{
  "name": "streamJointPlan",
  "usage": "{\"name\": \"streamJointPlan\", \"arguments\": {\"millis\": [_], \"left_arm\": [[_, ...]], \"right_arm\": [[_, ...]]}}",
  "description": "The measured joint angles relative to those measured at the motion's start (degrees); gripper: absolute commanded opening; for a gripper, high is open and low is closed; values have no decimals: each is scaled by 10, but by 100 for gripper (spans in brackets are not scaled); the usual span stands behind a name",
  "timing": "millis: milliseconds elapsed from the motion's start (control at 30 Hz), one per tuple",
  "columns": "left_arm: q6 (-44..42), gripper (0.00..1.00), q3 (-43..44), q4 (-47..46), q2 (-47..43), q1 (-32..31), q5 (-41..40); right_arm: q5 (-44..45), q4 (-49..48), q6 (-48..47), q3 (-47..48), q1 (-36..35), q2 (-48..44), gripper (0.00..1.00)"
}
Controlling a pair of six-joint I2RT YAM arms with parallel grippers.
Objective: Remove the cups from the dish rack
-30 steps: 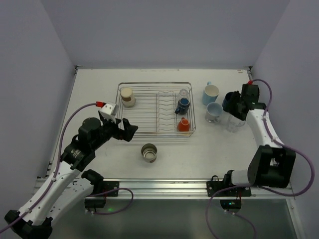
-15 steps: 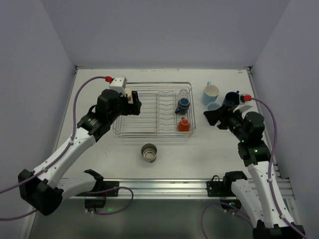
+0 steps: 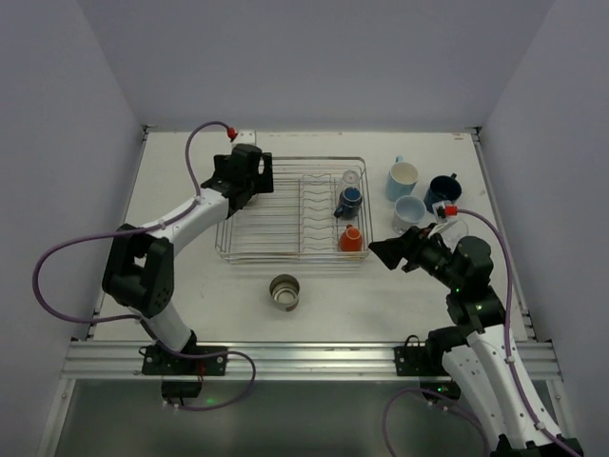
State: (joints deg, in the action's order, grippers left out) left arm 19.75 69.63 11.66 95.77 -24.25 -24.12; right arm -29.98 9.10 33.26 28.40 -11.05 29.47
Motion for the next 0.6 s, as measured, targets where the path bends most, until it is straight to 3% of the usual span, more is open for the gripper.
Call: {"name": "streamJointPlan", "arguments": {"millis": [467,600], "left_arm": [[-22,100,31,-45,66,36,-14],[-29,96,40,-52,89,37,-10]], "right_arm": [[-33,-10,1,-2,-5,-7,69],[-38,-10,2,-2,-11,3,68]]}}
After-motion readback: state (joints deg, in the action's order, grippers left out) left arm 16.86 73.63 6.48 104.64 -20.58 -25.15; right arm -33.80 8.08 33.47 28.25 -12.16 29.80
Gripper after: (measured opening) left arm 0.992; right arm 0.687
